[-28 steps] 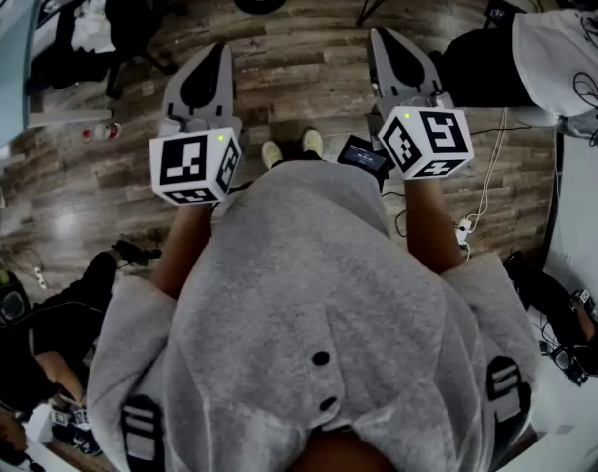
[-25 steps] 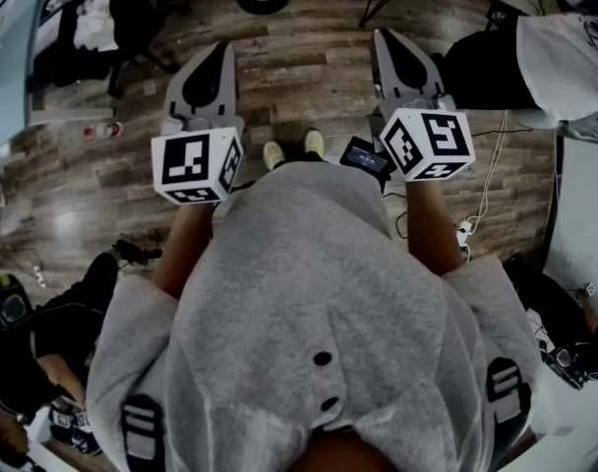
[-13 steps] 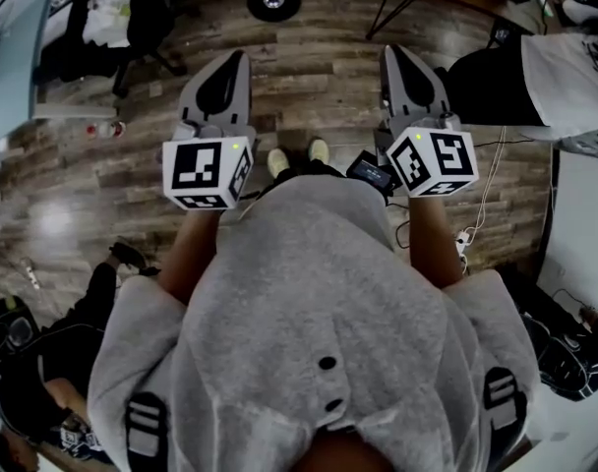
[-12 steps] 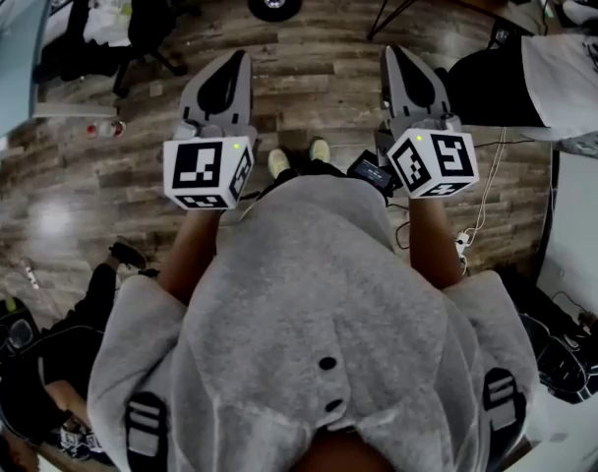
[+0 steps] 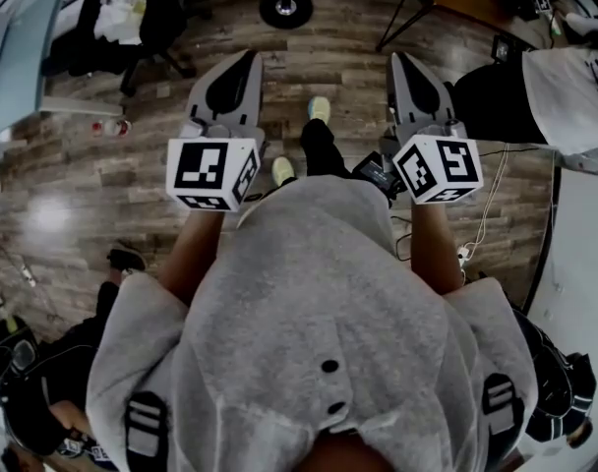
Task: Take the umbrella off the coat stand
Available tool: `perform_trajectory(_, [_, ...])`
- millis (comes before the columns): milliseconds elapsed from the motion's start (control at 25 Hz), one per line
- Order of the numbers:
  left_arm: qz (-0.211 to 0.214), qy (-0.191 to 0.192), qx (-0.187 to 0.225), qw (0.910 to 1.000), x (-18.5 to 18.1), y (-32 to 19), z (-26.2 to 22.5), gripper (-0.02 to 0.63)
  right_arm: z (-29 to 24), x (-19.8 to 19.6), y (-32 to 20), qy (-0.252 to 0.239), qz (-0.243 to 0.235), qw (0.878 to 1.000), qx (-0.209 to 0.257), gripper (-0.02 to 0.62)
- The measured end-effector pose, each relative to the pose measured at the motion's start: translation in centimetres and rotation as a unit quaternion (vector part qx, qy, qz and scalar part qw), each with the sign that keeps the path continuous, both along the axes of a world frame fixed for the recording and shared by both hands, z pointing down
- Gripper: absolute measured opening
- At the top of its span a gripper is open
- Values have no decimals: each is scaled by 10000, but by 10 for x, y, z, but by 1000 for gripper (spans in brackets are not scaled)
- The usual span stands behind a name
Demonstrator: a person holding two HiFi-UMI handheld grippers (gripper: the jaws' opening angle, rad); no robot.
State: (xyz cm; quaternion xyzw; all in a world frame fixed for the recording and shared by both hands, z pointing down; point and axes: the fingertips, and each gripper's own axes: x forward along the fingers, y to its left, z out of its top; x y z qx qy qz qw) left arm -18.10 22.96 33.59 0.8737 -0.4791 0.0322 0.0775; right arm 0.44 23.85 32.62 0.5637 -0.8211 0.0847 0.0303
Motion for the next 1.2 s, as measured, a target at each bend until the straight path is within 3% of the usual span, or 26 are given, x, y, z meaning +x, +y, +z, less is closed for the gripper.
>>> perform_trajectory(560, [41, -205, -64, 9998, 36, -72, 12, 12, 17, 31, -79, -11, -20, 9999, -140, 9])
perform_trajectory(960, [134, -361, -226, 9990, 66, -170, 23, 12, 30, 58, -171, 71, -26, 9994, -327, 9])
perform_trajectory(1200, [137, -520, -313, 9981, 86, -221, 27, 12, 30, 73, -230, -117, -8, 9992, -390, 9])
